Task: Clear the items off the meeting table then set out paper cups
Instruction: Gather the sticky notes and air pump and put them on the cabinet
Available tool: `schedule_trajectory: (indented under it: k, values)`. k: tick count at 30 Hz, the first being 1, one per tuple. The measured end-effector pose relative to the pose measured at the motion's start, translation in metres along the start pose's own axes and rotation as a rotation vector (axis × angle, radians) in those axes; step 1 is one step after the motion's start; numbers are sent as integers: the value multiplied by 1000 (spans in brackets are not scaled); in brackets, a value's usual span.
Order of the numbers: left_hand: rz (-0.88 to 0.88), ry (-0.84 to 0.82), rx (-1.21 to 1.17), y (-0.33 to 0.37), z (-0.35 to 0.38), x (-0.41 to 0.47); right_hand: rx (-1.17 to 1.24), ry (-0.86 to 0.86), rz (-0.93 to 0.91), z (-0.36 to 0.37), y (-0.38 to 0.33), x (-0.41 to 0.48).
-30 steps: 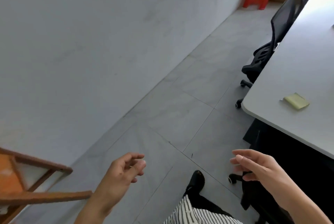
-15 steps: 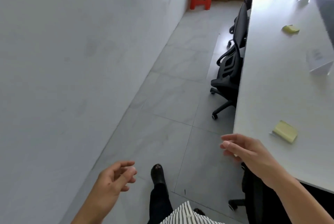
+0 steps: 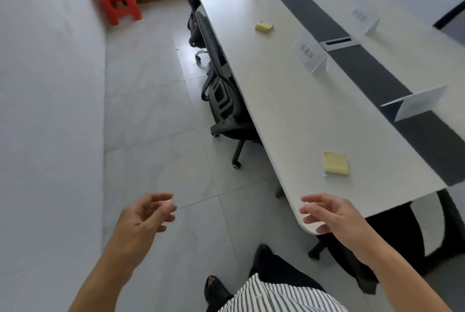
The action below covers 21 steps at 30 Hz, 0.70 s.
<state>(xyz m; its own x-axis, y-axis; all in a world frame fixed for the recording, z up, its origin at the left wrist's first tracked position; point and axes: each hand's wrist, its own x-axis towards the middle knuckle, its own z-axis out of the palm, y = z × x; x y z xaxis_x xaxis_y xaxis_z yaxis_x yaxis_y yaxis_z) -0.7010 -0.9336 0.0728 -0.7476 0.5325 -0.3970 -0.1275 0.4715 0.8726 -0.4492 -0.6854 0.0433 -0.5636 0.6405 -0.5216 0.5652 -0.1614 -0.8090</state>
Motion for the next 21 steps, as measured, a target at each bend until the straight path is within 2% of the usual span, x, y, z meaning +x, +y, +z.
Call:
schedule_trajectory:
  k: [5,8,12,15,19,21]
  values:
    - [9,-194,103,27,49,56,90,121,93,-23,14,37]
    - [-15,-271,165,40,74,77,58,225,135,-46,32,81]
    - [-31,-343,268,65,90,110,-189,446,203,-69,57,148]
    - [-8,-311,281,82,95,133,-451,601,243,-75,74,191]
    - [-27,-325,298,91,103,150,-606,592,363,-71,102,224]
    - [-44,-370,333,92,105,156,-637,634,350,-66,109,228]
